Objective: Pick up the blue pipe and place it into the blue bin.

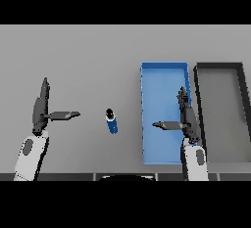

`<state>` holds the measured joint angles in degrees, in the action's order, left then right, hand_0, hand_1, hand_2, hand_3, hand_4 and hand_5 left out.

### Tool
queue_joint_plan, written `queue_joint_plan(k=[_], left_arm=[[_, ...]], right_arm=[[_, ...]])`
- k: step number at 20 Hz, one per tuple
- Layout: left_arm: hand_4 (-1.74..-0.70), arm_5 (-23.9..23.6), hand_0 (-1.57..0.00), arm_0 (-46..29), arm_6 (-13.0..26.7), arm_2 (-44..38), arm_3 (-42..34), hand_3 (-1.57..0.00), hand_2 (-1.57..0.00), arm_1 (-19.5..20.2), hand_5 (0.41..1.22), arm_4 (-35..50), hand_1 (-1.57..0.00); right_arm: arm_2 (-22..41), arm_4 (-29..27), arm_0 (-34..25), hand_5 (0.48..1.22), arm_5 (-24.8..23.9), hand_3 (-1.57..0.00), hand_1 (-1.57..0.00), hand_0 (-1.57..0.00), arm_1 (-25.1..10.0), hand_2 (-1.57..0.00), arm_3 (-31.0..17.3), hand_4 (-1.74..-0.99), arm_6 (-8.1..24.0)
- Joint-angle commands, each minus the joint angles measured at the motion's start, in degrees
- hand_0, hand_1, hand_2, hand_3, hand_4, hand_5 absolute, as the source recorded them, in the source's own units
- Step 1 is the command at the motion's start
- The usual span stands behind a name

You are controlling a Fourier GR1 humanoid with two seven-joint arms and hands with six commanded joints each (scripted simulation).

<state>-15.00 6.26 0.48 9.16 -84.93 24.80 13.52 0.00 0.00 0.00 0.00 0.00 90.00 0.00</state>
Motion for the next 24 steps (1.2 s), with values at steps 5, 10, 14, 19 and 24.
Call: queue_joint_plan(k=[5,10,14,19,24], left_arm=[[-0.97,-0.53,0.00,0.53,0.00,0.48,0.03,0.00,0.00,-0.61,0.593,-0.50,0.00],[-0.96,12.43,0.00,-2.51,-7.78,3.13,1.18,0.00,0.00,7.93,0.590,-1.63,0.00],[-0.96,16.15,0.00,-2.93,-10.00,3.58,0.67,0.00,0.00,9.33,0.593,-0.56,0.00],[-1.03,23.40,0.00,-5.36,-9.72,7.35,-4.11,0.00,0.00,12.59,0.549,-0.02,0.00],[-1.13,25.89,0.00,-6.57,-5.82,14.18,-8.90,0.00,0.00,10.37,0.485,-2.84,0.00]], right_arm=[[-0.70,-0.62,-0.43,0.629,0.38,0.00,0.00,0.00,-0.71,0.00,-0.42,-1.205,0.14],[3.38,8.74,5.24,0.626,1.86,0.00,0.00,0.00,-8.40,0.00,5.86,-1.197,-7.79],[4.32,9.62,6.36,0.625,2.35,0.00,0.00,0.00,-8.79,0.00,7.14,-1.203,-6.62],[4.39,9.63,5.00,0.616,2.59,0.00,0.00,0.00,-9.03,0.00,6.63,-1.179,-6.54],[4.11,9.66,5.91,0.618,2.66,0.00,0.00,0.00,-9.54,0.00,7.23,-1.174,-6.00]])
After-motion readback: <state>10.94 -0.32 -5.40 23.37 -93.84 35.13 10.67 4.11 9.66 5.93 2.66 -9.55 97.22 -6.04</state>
